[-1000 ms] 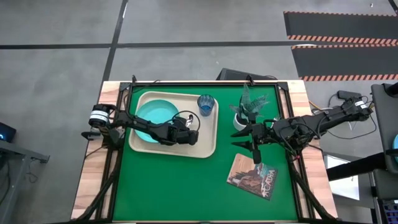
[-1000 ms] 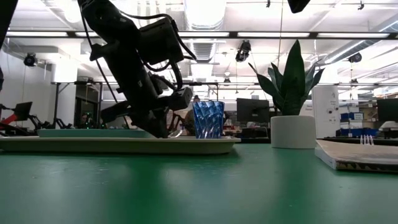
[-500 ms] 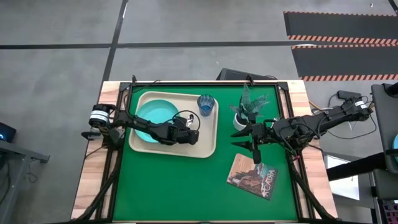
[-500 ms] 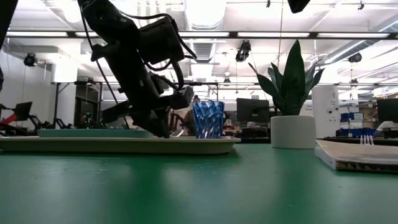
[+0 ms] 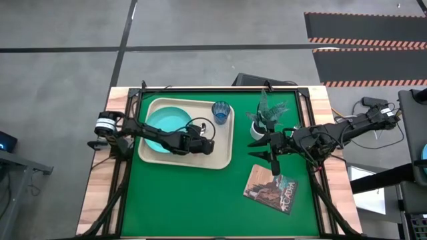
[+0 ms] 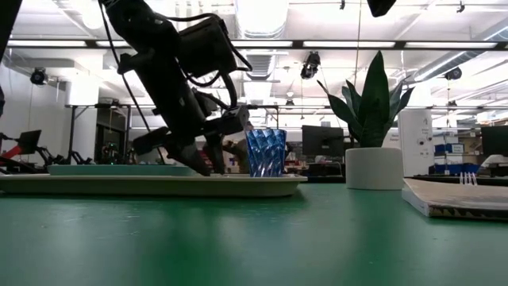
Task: Pick and place plate/cup/fork/spoon on tray
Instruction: Put the orange fork on the gray serving tray
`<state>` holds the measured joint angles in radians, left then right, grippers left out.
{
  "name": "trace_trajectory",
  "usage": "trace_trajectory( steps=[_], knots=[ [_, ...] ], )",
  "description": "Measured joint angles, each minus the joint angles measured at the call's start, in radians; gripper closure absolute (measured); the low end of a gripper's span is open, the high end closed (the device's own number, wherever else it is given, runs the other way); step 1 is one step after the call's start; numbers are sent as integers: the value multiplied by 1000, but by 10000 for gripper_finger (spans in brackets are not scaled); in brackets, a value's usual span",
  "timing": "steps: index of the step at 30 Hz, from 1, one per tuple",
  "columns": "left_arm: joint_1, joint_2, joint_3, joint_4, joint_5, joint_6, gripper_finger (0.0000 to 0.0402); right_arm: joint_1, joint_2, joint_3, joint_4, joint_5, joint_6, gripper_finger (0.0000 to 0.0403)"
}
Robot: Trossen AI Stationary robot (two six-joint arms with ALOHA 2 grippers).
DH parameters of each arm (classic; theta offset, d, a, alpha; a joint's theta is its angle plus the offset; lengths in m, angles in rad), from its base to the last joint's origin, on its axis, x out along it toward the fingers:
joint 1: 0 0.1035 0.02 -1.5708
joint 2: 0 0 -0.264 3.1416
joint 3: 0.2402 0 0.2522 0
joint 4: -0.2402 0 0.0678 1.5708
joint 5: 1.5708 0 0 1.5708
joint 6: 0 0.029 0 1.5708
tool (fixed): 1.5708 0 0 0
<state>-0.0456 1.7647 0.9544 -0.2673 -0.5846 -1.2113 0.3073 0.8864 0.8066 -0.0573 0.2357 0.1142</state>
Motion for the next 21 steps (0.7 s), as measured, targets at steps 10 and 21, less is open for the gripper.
trace_trajectory(
  steps=[10,21],
  knots=[
    [-3,-82,1,-4,146,164,285,0,0,0,-16,0,28,280],
    [-97,-325,3,38,168,633,285,0,5,-10,-45,0,114,280]
  ],
)
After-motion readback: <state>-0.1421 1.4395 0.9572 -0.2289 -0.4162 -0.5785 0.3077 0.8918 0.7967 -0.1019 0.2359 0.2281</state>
